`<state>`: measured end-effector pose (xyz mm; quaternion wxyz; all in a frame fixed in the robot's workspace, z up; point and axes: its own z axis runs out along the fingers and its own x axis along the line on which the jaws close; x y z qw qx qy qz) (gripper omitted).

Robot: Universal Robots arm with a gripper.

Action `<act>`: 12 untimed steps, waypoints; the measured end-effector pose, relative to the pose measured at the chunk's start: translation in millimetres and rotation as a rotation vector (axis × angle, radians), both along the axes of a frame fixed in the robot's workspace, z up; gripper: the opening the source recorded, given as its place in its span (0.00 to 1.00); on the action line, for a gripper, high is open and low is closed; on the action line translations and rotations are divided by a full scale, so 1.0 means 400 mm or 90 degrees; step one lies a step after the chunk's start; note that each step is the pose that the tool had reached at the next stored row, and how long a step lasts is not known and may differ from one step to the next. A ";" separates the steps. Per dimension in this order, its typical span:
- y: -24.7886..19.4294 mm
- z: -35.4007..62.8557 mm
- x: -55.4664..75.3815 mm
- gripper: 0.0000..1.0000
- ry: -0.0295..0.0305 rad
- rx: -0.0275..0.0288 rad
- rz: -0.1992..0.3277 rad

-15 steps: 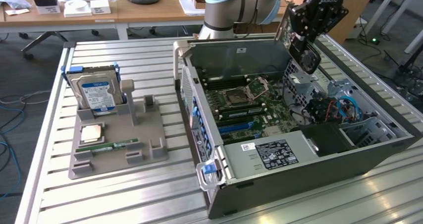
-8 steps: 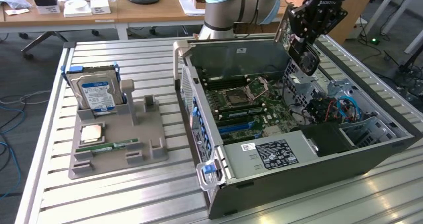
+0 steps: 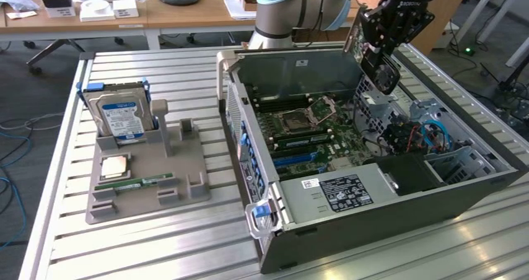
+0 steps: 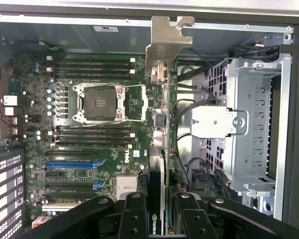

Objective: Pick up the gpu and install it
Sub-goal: 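Insert the gpu into the slot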

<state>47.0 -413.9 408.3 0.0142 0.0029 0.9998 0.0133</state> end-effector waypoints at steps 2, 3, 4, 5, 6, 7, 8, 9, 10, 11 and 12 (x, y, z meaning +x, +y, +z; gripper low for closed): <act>0.000 0.000 0.000 0.26 0.0000 0.0000 0.000; 0.000 0.000 0.000 0.26 0.0000 0.0000 0.000; 0.000 0.000 0.000 0.26 0.0000 0.0000 0.000; 0.000 0.000 0.000 0.26 0.0000 0.0000 0.000; 0.000 0.000 0.000 0.26 0.0000 0.0000 0.001; 0.000 0.000 0.000 0.26 0.0000 -0.0001 0.003; 0.000 -0.001 0.000 0.26 0.0000 0.0000 0.008; 0.000 -0.001 0.000 0.26 0.0000 0.0000 0.013; 0.000 -0.001 0.000 0.26 0.0000 0.0000 0.019; 0.000 -0.001 0.000 0.26 0.0000 -0.0001 0.025; 0.000 -0.001 0.000 0.26 0.0000 -0.0001 0.032</act>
